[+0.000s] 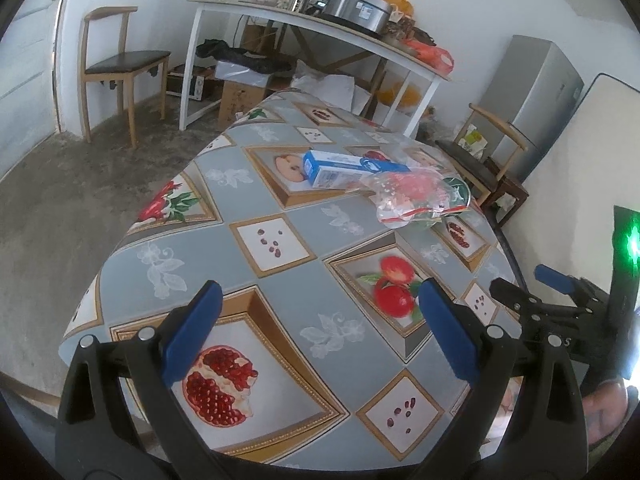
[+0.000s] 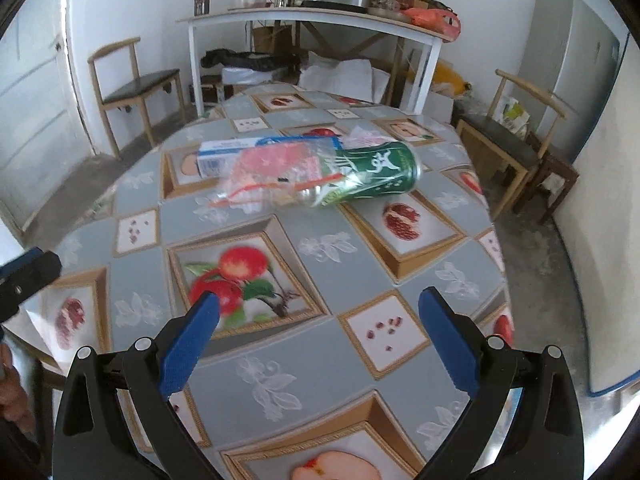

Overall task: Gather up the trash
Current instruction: 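Return both tools to the table toward the plastic bag and green bottle, then grasp the clear plastic bag with the left tool while the right tool grasps the green bottle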

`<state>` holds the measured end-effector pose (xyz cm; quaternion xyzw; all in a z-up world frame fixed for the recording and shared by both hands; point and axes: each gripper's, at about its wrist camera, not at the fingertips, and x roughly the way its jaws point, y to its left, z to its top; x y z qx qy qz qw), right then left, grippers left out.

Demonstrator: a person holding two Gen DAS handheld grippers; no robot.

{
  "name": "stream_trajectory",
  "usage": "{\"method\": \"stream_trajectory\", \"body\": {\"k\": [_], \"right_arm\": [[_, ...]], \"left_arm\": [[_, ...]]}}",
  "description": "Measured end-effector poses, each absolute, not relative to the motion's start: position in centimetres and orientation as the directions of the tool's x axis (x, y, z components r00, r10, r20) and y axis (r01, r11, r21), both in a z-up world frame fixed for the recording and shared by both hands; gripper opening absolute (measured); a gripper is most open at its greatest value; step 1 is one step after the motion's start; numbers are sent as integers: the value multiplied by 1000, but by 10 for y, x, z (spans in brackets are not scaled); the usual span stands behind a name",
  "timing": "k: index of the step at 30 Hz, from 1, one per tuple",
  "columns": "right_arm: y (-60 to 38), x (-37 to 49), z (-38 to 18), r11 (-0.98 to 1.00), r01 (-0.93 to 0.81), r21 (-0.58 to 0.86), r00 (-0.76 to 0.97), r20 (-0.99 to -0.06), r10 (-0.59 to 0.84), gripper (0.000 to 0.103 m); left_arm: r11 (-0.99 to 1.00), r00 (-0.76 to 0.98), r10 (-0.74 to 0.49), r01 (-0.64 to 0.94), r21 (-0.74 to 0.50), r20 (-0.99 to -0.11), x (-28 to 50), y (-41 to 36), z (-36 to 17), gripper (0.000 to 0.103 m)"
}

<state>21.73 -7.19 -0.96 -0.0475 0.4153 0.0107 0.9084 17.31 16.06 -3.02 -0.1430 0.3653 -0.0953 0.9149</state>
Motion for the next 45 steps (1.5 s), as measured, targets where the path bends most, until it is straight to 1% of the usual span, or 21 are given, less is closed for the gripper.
{"method": "stream_trajectory", "body": {"k": [3,8,13,22,26,28,31,35,37,40,42,43,44,45], "right_arm": [[-73,221,-12,997,-60,-42,652,-758,7,97],[-77,225,-14,998,-52,-22,654,-756,18,97],[-91,227,-15,1000,-6,25,647,-762,22,97],[-122,229,-29,991,36,130,625,-777,79,96],[-131,232,-31,988,37,149,627,-774,93,96],[-134,233,-31,987,30,160,633,-767,105,96],[-136,234,-31,986,22,168,636,-763,116,96],[-139,236,-35,984,19,176,629,-767,125,96],[-141,236,-37,983,21,185,626,-769,131,96],[-142,237,-39,981,22,193,624,-770,137,96],[-144,237,-39,980,23,197,623,-770,140,96],[-144,237,-40,980,24,199,623,-770,141,96],[-145,237,-40,979,25,201,623,-769,142,96],[-146,237,-40,979,26,202,623,-769,142,96]], "left_arm": [[942,714,-278,73,-327,-642,178,160,-31,95],[947,712,-278,90,-308,-645,182,155,-30,95],[940,697,-313,131,-314,-645,191,155,-27,95],[891,677,-451,303,-339,-581,239,132,0,95],[855,635,-519,381,-352,-572,272,111,6,95],[820,570,-569,446,-358,-593,294,94,5,95],[790,500,-587,525,-316,-637,321,68,-1,95],[792,467,-519,579,-196,-716,354,37,-15,95],[785,441,-492,598,-164,-750,367,26,-24,95],[774,388,-459,616,-146,-800,381,14,-44,95],[776,377,-431,619,-123,-820,385,10,-52,94],[776,382,-412,623,-99,-827,386,8,-55,91],[775,389,-395,628,-74,-832,384,6,-56,86],[774,394,-385,630,-60,-835,383,5,-57,84]]}}
